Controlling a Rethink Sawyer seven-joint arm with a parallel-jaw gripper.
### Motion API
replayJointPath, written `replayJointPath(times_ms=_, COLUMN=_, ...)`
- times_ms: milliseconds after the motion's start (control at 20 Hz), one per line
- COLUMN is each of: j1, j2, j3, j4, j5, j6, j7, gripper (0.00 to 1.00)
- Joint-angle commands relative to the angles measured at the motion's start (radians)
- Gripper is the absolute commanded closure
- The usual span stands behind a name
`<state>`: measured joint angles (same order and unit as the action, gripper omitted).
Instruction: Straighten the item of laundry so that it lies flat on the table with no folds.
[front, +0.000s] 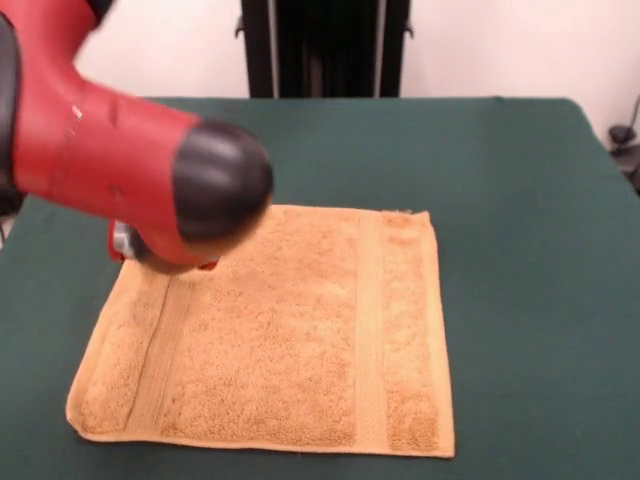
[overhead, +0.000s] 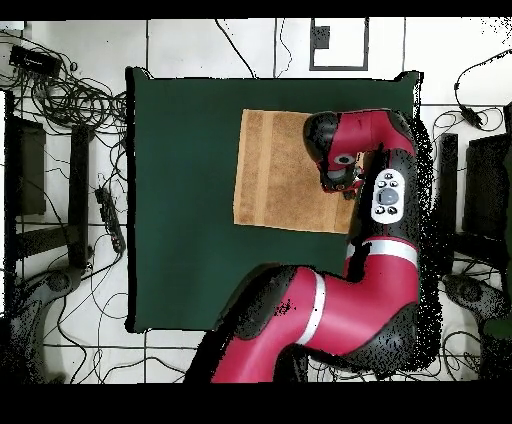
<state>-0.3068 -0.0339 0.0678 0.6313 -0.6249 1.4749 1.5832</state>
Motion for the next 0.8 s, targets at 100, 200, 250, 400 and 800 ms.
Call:
replayJointPath(times_ms=100, j1=-0.043, j2=-0.355, j3=0.188, j4=0.488, j5=0.187, j6=-0.442, j7=-0.198, gripper=1.00)
replayJointPath(times_ms=200, j1=-0.054, j2=-0.420, j3=0.207, j4=0.550, j5=0.205, j6=-0.519, j7=-0.175, gripper=1.00)
replayJointPath(times_ms=250, j1=-0.056, j2=-0.446, j3=0.209, j4=0.573, j5=0.209, j6=-0.561, j7=-0.150, gripper=1.00)
replayJointPath(times_ms=400, j1=-0.058, j2=-0.490, j3=0.215, j4=0.609, j5=0.216, j6=-0.617, j7=-0.118, gripper=1.00)
replayJointPath(times_ms=800, j1=0.000, j2=-0.433, j3=0.151, j4=0.495, j5=0.180, j6=-0.499, j7=-0.083, gripper=1.00)
